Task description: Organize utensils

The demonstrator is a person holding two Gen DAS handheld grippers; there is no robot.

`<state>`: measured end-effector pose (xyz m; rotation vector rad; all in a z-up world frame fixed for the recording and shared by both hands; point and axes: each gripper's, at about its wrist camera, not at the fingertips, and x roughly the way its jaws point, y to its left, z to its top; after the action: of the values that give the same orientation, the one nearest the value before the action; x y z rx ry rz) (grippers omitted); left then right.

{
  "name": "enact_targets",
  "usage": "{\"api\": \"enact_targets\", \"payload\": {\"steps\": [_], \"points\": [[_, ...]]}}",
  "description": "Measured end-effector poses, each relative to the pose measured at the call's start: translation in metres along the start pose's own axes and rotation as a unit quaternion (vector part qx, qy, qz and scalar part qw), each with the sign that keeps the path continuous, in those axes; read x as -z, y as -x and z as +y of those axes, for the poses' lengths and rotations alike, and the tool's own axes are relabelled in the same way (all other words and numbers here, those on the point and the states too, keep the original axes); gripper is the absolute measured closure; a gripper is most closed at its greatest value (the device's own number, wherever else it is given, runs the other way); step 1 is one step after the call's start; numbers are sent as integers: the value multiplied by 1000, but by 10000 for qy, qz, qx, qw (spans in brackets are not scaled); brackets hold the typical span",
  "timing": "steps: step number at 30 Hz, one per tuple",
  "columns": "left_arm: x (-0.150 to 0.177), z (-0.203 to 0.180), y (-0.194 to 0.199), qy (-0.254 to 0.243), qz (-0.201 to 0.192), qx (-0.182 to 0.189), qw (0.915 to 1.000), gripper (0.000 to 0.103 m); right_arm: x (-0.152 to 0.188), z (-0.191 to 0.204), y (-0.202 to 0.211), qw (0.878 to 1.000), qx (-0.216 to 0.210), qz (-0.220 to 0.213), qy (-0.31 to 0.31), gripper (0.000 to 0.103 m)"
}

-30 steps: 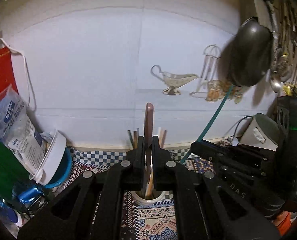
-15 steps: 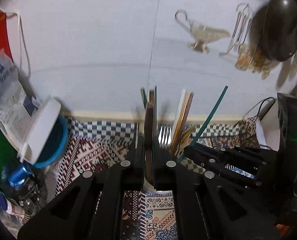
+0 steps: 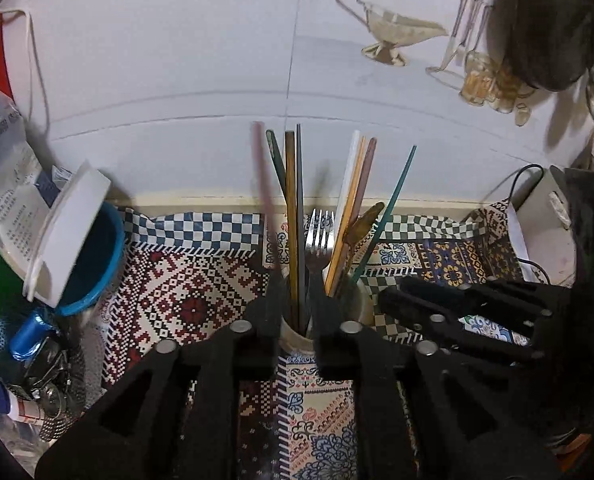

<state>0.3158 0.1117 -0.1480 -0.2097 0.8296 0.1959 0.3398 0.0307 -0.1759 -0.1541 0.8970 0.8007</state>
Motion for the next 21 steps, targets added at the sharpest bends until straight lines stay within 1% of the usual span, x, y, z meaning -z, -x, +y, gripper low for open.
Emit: {"api": "enact_targets", "payload": {"steps": [2,3,5,8,11,13,14,16,19,21], "points": [[2,1,15,-7,-119,7,9999,81,3,1,14,9999,52,-128,-46,82],[3,2,22,-7,-165,31,9999,81,5,3,26,9997,97,-227,-62,81],[5,3,41,-5,-289,105,9995,81,9,7,48,9989,166,-423,-92,80],[11,5,78,-30,-584,176,9981,81,17,16,88,9962,289,-815,-118,80],[18,5,124,-84,-952,288,9950,80,27,31,140,9900,400,-1343,-130,80],[26,3,162,-199,-1284,356,9909,80,35,43,174,9842,464,-1705,-96,80],[28,1,175,-241,-1393,364,9893,78,39,48,185,9818,484,-1834,-77,80],[38,-3,208,-362,-1716,397,9837,77,49,62,216,9739,559,-2199,-30,80],[57,-8,254,-510,-2139,497,9743,74,70,88,262,9591,612,-2764,45,80],[73,-13,281,-637,-2430,480,9667,71,81,97,277,9521,641,-2988,75,80]]}}
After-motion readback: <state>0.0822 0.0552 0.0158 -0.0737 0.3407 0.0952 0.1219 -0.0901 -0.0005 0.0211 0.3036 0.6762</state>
